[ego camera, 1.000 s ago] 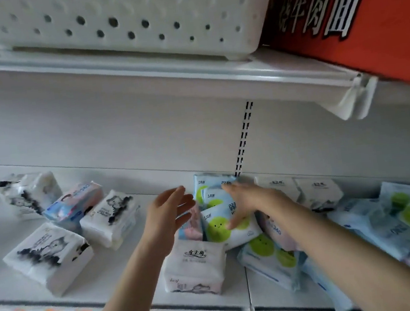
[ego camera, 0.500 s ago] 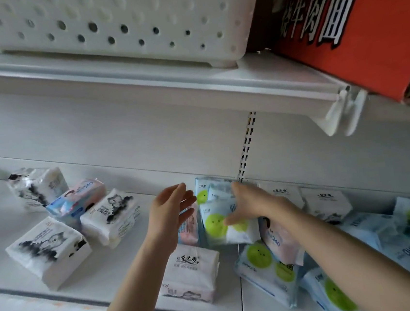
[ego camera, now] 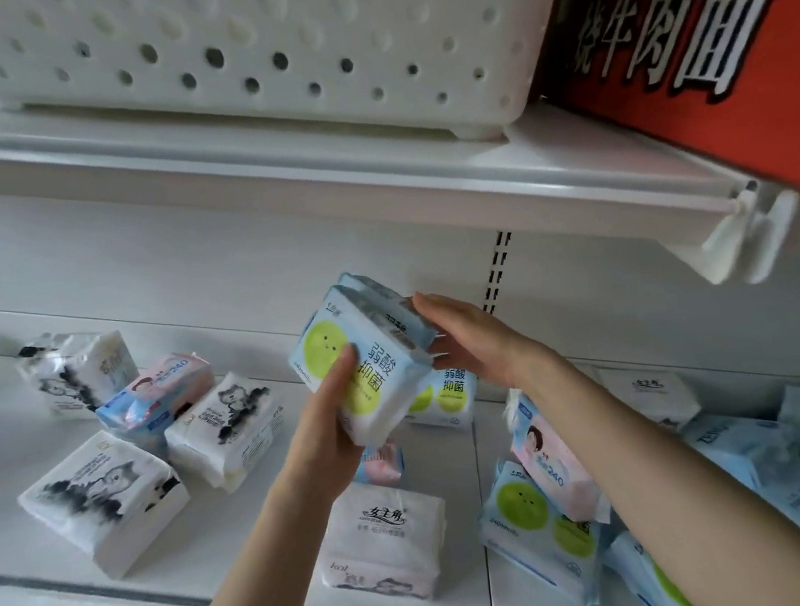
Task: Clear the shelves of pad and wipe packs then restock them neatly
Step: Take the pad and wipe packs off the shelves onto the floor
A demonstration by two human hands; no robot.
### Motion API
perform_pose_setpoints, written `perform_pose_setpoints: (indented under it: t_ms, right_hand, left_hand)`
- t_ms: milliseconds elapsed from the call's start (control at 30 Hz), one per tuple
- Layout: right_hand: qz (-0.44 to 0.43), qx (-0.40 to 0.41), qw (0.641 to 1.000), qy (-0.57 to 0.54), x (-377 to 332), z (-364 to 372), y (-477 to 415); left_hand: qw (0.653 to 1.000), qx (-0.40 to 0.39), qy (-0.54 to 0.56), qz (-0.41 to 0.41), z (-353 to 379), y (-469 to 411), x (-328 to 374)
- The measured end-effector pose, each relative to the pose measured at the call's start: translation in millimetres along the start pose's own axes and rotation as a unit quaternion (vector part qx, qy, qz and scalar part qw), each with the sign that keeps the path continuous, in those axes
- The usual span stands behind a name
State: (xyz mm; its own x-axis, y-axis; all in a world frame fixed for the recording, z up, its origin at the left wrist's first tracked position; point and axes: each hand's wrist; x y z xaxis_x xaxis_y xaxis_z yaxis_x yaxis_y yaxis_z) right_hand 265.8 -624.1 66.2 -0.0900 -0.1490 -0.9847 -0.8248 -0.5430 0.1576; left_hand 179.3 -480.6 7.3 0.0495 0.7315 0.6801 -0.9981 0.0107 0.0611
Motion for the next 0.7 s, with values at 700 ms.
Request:
perform_pose_setpoints:
  t_ms: [700]
  right_hand:
    - [0.027,0.226,0.817,0.529,79,-10,-30]
  left_hand:
    - [0.997,0.015,-0.054,-0.045,-34,-8,29]
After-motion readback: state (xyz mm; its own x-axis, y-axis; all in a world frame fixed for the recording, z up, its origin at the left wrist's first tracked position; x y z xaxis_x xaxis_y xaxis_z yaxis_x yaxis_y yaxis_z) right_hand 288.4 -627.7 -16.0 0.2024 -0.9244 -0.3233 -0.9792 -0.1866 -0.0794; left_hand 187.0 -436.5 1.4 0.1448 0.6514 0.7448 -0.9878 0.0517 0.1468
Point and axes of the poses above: each hand's wrist, its own y-axis away from the middle knuckle, its own z-axis out of the palm, x = y × z
